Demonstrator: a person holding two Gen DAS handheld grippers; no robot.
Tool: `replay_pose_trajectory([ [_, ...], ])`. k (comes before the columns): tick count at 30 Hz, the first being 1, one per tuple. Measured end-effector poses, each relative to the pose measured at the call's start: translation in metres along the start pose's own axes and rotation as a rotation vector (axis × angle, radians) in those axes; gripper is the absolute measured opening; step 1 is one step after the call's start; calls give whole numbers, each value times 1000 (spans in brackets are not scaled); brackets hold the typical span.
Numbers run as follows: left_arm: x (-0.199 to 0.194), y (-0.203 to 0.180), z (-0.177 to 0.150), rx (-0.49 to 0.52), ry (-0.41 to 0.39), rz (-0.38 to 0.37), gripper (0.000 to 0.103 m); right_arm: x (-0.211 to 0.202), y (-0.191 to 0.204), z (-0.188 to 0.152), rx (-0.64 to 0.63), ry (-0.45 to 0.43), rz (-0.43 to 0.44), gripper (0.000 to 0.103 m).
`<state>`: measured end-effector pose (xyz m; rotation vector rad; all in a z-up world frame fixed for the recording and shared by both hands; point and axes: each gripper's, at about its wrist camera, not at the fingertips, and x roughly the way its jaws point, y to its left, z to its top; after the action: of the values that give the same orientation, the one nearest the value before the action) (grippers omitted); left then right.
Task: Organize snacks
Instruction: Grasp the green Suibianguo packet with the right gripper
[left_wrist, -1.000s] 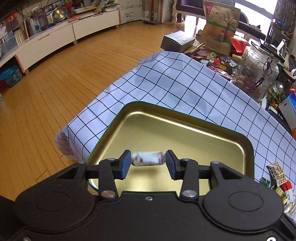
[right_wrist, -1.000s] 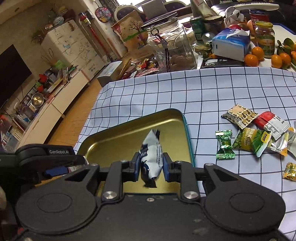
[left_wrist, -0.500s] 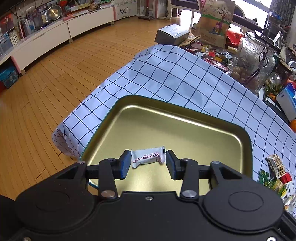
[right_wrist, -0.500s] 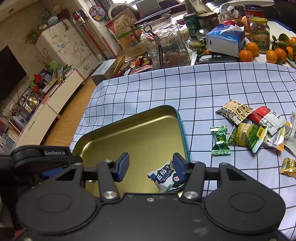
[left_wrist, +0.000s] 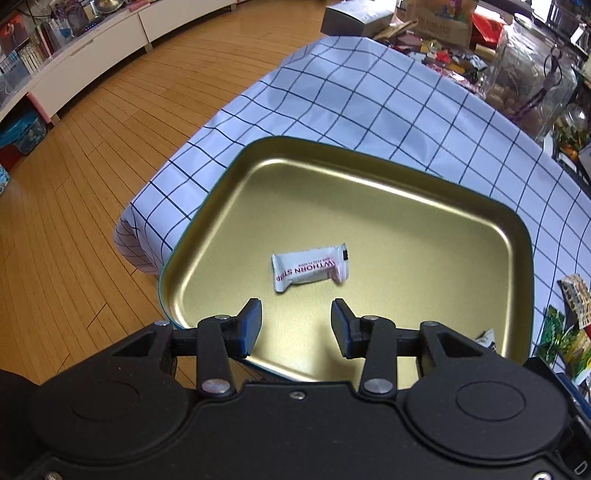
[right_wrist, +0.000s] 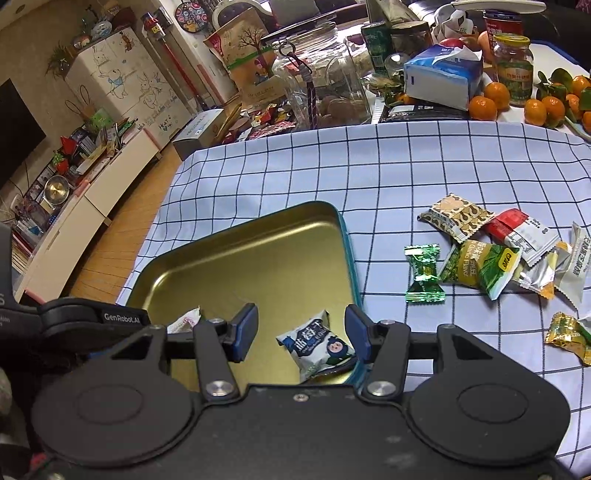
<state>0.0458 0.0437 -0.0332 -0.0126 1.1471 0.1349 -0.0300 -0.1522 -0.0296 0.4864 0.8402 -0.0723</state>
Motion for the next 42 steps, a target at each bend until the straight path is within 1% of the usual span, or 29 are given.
replay_pose_trajectory([
  [2, 0, -6, -2, 21, 13, 5, 50, -2, -5, -1, 0, 3, -14, 56],
  [8, -7, -27, -8, 81, 25, -27, 50, -12, -26, -2, 13, 1, -73, 56],
  [15, -21, -60, -23, 197, 20, -82, 50, -30, -69, -3, 60, 3, -160, 56],
  [20, -31, -82, -36, 280, 7, -116, 50, -47, -103, -5, 104, -11, -227, 56],
  [27, -40, -111, -56, 381, 6, -152, 50, -70, -157, -11, 228, -9, -329, 56],
  [35, -45, -139, -74, 453, 26, -207, 50, -87, -210, -14, 421, -15, -401, 56],
  [38, -45, -147, -80, 475, 41, -220, 50, -87, -220, -15, 471, -16, -391, 56],
  [42, -44, -153, -84, 487, 56, -231, 50, -81, -221, -14, 500, -10, -341, 56],
])
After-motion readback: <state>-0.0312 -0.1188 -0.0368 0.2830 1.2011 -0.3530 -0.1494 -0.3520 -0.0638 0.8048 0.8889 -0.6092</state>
